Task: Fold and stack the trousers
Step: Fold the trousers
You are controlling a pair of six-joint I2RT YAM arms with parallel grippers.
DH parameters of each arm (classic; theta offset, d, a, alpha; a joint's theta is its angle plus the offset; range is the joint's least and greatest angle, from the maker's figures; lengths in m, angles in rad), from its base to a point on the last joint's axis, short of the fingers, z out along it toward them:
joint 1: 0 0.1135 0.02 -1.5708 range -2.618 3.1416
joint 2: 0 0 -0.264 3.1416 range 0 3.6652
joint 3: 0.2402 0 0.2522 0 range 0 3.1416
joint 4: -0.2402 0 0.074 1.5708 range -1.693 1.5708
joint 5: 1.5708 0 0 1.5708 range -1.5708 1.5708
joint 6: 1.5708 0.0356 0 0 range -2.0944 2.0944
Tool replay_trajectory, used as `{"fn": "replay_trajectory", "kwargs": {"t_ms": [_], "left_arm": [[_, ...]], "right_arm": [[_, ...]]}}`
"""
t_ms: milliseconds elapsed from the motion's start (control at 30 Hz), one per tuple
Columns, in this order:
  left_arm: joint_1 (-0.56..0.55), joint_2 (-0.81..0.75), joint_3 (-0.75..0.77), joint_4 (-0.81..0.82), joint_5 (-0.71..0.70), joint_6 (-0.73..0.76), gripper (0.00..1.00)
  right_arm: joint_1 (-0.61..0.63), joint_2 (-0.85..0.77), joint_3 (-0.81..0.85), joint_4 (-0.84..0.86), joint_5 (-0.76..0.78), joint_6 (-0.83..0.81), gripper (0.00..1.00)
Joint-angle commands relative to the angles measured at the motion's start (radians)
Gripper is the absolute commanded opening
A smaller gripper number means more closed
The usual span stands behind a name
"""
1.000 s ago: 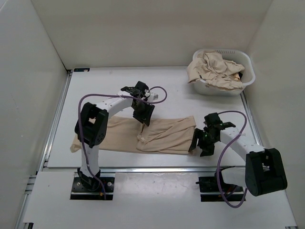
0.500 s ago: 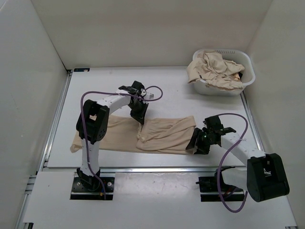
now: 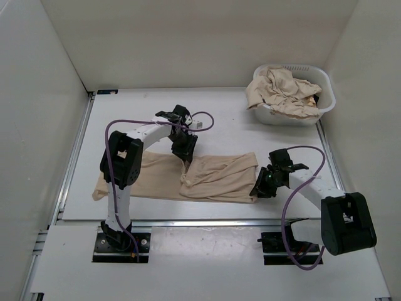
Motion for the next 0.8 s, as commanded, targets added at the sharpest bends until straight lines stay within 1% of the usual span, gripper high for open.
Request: {"fn": "replay_trajectory", "kwargs": {"t_ms": [0,33,67,100,200,267,333,367,400,433,467,500,533,567,600,667,700,767], "left_arm": [[-0.005,-0.059,0.067,-0.016,0.046,-0.001,0.50],[-0.005,-0.059,0.067,-0.026,0.060,-0.001,0.59],[-0.005,-0.071,0.067,-0.027,0.080,-0.001,0.65],[-0.005,-0.071,0.067,-0.027,0.094,-0.001,0.69],[-0.005,-0.071,0.078,-0.036,0.150,-0.001,0.70],[-0.005,-0.071,0.088,-0.046,0.151,-0.001,0.71],[-0.005,-0.082,0.098,-0.046,0.119,-0.001,0.71],[-0.005,-0.091,0.098,-0.046,0.078,-0.001,0.68],[-0.005,-0.100,0.110,-0.046,-0.055,-0.001,0.65],[-0.005,-0.100,0.124,-0.046,-0.135,-0.001,0.61],[0.004,-0.100,0.124,-0.046,-0.204,-0.001,0.50],[0.022,-0.114,0.136,-0.046,-0.273,-0.001,0.48],[0.033,-0.123,0.136,-0.037,-0.274,-0.001,0.48],[0.042,-0.132,0.136,-0.027,-0.241,-0.001,0.48],[0.043,-0.141,0.145,-0.027,-0.160,-0.001,0.48],[0.009,-0.142,0.145,-0.037,-0.119,-0.001,0.52],[-0.031,-0.131,0.145,-0.037,-0.099,-0.001,0.55],[-0.043,-0.131,0.136,-0.037,-0.049,-0.001,0.62]], "right_arm": [[0.005,0.009,-0.023,-0.013,0.024,0.000,0.28],[0.005,-0.008,-0.023,-0.013,0.024,0.000,0.22],[0.005,-0.022,-0.023,-0.027,0.024,0.000,0.21],[0.005,-0.022,-0.034,-0.039,0.024,0.000,0.21],[0.005,-0.031,-0.034,-0.039,0.024,0.000,0.21],[0.005,-0.020,-0.034,-0.039,0.024,0.000,0.21],[0.005,0.001,-0.025,-0.039,0.024,0.000,0.21],[0.005,0.001,-0.025,-0.039,0.024,-0.009,0.21],[0.005,0.001,-0.012,-0.039,0.024,-0.009,0.21],[0.005,0.001,-0.002,-0.039,0.024,-0.009,0.21],[0.005,0.001,-0.002,-0.039,0.024,-0.018,0.21],[0.005,0.001,-0.002,-0.039,0.033,-0.018,0.21],[0.005,0.010,-0.002,-0.049,0.033,-0.018,0.21],[0.005,0.010,-0.002,-0.049,0.033,-0.028,0.21],[0.005,0.021,-0.002,-0.049,0.033,-0.028,0.21],[0.005,0.021,-0.002,-0.049,0.033,-0.028,0.18],[0.005,0.032,-0.002,-0.049,0.033,-0.028,0.18],[0.005,0.032,-0.002,-0.039,0.033,-0.028,0.18]]}}
